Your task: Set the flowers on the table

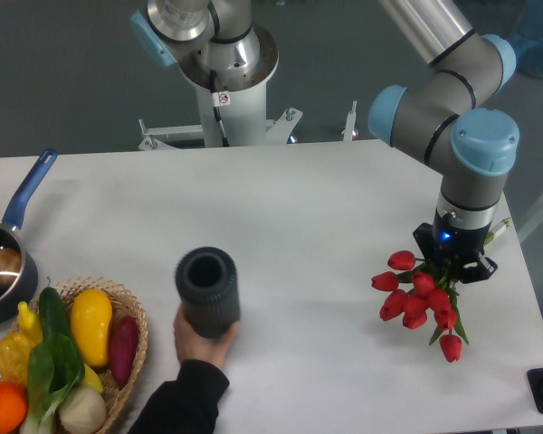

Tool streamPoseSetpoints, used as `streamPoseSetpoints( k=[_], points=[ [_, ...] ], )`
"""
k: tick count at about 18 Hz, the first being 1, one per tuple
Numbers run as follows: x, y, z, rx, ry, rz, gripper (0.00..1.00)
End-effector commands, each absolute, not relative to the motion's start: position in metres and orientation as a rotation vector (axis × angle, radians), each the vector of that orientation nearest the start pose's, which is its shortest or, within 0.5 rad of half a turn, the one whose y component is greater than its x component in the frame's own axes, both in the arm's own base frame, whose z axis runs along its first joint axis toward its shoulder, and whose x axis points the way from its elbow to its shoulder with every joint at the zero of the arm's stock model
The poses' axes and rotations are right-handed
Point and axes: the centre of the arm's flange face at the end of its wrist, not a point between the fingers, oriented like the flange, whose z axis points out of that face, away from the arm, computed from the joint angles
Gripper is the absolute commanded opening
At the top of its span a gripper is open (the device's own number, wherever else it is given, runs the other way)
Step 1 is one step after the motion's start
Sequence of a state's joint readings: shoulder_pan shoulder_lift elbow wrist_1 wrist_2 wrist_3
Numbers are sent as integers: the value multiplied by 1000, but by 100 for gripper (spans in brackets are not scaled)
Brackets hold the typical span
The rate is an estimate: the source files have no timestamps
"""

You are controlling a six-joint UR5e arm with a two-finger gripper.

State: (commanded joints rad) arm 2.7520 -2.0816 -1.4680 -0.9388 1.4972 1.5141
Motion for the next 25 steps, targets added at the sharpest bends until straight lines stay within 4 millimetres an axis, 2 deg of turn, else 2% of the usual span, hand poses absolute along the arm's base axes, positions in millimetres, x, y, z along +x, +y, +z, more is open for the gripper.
streamPoseSetpoints(
  k=[5,7,9,10,11,13,14,15,20,22,25],
  points=[
    [-581,390,298,-2987,501,301,0],
    [-570,403,297,-2994,507,295,0],
    [-551,412,282,-3002,461,242,0],
    [-549,411,279,-3006,447,230,0],
    [-548,411,278,-3002,447,226,5],
    [-548,411,279,-3002,440,224,43],
    [-545,412,276,-3005,429,215,66],
    [-541,406,272,-3015,376,203,100],
    [-539,403,283,-2998,369,225,100],
    [-536,401,302,-2958,363,245,100],
    [-549,391,306,-2905,331,230,100]
  ],
)
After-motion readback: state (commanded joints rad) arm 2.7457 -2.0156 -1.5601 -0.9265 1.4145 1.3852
